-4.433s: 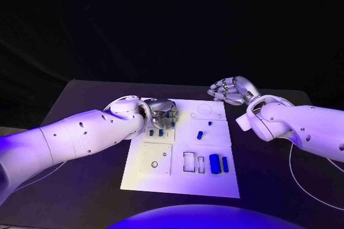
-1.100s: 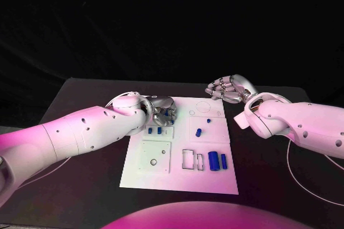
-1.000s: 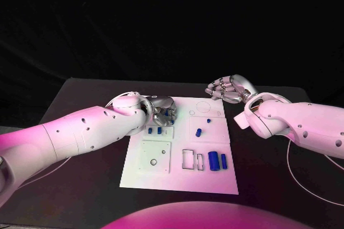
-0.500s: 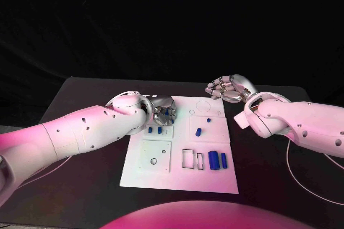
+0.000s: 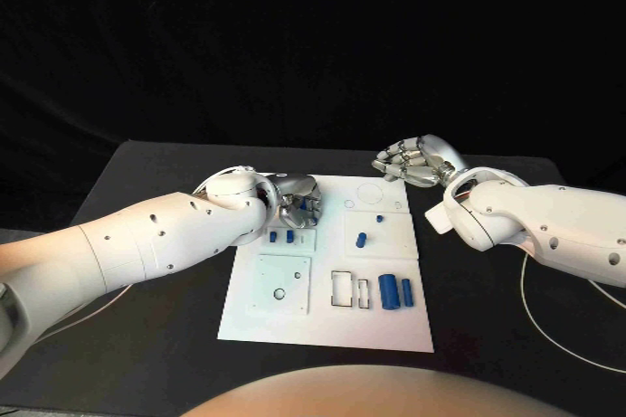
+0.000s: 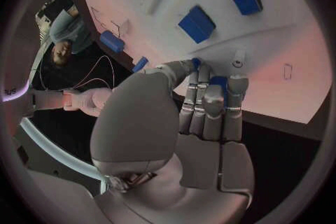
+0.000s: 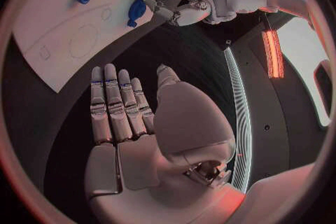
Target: Assemble the parts on the task board
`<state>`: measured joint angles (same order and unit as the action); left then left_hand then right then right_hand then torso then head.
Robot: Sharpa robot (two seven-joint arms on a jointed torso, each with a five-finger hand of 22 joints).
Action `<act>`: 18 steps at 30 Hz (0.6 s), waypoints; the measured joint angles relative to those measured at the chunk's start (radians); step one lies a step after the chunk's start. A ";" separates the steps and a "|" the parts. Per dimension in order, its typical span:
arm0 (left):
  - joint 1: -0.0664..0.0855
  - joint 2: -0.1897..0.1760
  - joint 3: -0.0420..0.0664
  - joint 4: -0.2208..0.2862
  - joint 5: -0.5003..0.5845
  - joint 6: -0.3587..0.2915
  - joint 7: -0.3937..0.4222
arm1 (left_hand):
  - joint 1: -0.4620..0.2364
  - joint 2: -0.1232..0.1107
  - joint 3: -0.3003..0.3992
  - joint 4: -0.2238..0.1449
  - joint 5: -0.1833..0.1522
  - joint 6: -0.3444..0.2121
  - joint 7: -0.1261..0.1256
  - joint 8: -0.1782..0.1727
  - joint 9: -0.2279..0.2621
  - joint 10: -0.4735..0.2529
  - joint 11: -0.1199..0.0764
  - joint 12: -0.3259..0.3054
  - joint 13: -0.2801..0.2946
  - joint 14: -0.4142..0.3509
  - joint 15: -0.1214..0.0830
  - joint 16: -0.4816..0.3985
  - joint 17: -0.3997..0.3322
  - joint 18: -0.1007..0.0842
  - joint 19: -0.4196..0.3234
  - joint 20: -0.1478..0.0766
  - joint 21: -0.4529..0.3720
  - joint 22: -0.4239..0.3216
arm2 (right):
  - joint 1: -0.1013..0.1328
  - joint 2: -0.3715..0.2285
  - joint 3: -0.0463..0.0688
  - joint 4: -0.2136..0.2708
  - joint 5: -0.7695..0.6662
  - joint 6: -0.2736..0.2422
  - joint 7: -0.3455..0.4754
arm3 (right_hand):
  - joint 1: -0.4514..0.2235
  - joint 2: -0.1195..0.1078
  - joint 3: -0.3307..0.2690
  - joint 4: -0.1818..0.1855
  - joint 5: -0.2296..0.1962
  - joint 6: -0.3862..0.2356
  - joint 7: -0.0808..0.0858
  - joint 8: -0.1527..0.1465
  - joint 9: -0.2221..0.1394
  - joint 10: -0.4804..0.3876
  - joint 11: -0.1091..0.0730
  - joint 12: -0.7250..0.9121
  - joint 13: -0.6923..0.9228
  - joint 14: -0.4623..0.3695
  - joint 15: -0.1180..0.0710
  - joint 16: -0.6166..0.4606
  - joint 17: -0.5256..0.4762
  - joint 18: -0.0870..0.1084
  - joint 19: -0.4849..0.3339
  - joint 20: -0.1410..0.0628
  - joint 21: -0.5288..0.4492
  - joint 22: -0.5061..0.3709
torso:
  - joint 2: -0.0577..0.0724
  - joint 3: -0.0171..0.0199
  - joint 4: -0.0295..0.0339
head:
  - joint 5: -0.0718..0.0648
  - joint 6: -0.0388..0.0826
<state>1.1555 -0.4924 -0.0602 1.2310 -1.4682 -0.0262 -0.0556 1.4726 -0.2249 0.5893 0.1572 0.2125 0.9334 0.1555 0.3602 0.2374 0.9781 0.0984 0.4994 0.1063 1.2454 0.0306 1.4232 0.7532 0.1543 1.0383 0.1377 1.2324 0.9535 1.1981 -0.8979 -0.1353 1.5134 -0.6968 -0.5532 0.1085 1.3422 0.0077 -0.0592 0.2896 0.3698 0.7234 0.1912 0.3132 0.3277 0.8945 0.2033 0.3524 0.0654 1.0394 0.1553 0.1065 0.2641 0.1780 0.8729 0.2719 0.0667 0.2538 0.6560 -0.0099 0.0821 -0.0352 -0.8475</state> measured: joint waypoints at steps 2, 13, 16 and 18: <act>-0.002 0.001 0.000 0.000 0.001 0.000 0.001 | 0.000 0.000 0.000 0.000 0.000 0.000 0.000 0.000 0.000 0.000 0.000 -0.003 0.000 0.000 0.000 0.000 0.000 0.000 0.000 0.000 0.000 0.001 | 0.000 0.000 0.000 0.000 0.000 0.000 0.000 | 0.000 0.000 0.000 0.000 0.000 0.000 0.000 0.000 0.000 0.000 0.000 0.000 0.000 0.000 0.000 0.000 0.000 0.000 0.000 0.000 0.000 0.000 | 0.000 0.0002 -0.0005 | 0.000 0.000; -0.005 -0.003 -0.001 0.003 0.003 -0.019 0.009 | 0.000 0.000 0.029 -0.018 0.000 0.011 0.011 -0.014 -0.002 0.042 0.005 -0.077 0.000 0.015 0.003 0.000 -0.002 0.000 0.031 -0.001 0.020 0.026 | 0.000 0.000 0.000 0.000 0.000 0.000 0.000 | 0.000 0.000 0.000 0.000 0.000 0.000 0.000 0.000 0.000 0.000 0.000 0.000 0.000 0.000 0.000 0.000 0.000 0.000 0.000 0.000 0.000 0.000 | 0.000 0.0005 -0.0001 | -0.002 0.002; -0.007 -0.009 -0.003 0.009 0.004 -0.031 0.014 | 0.000 0.000 0.032 -0.021 0.000 0.011 0.011 -0.020 -0.002 0.054 0.004 -0.092 -0.021 0.019 0.002 0.004 0.007 0.000 0.038 -0.002 0.027 0.036 | 0.000 0.000 0.000 0.000 0.000 0.000 0.000 | 0.000 0.000 0.000 0.000 0.000 0.000 0.000 0.000 0.000 0.000 0.000 0.000 0.000 0.000 0.000 0.000 0.000 0.000 0.000 0.000 0.000 0.000 | 0.000 0.0004 0.0000 | -0.002 0.002; -0.008 -0.015 -0.003 0.014 0.004 -0.038 0.017 | 0.000 0.000 0.034 -0.022 0.000 0.017 0.009 -0.020 -0.002 0.054 0.004 -0.100 -0.026 0.021 0.000 0.004 0.008 0.000 0.043 -0.003 0.027 0.040 | 0.000 0.000 0.000 -0.001 0.000 0.000 0.000 | 0.000 0.000 0.000 0.000 0.000 0.000 0.000 0.000 0.000 0.000 0.000 0.000 0.000 0.000 0.000 0.000 0.000 0.000 0.000 0.000 0.000 0.000 | 0.000 -0.0001 0.0000 | -0.001 0.003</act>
<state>1.1473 -0.5074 -0.0635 1.2453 -1.4641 -0.0645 -0.0391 1.4725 -0.2250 0.6228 0.1349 0.2123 0.9500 0.1648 0.3399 0.2353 1.0318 0.1022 0.3997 0.0800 1.2669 0.0306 1.4272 0.7608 0.1544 1.0813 0.1343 1.2595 0.9930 1.1978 -0.8980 -0.1353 1.5129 -0.6968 -0.5530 0.1083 1.3422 0.0077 -0.0592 0.2896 0.3698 0.7234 0.1912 0.3132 0.3278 0.8945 0.2033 0.3524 0.0654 1.0394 0.1553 0.1065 0.2643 0.1780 0.8729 0.2719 0.0667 0.2539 0.6560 -0.0100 0.0821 -0.0358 -0.8449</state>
